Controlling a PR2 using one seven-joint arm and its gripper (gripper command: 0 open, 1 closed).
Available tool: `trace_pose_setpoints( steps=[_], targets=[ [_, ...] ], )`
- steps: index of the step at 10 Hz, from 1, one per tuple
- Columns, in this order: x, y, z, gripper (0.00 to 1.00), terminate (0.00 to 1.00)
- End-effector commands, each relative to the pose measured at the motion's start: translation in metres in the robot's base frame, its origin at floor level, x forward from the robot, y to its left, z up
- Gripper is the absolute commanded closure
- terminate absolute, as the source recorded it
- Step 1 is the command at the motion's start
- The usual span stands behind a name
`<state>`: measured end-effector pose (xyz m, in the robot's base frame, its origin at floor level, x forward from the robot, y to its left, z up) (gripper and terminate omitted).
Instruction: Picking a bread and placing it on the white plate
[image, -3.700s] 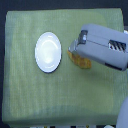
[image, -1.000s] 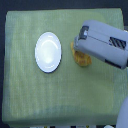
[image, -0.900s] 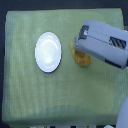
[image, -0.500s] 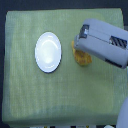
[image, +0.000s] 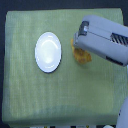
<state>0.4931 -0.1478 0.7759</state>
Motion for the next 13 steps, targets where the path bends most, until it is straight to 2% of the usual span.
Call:
trace_pose_setpoints(
  steps=[1,5,8,13],
  targets=[
    [0.014,0.051,0.071,1.0,0.0],
    [0.029,0.136,0.082,1.0,0.0],
    [0.033,0.205,0.065,1.0,0.0],
    [0.028,0.25,0.047,1.0,0.0]
  ],
)
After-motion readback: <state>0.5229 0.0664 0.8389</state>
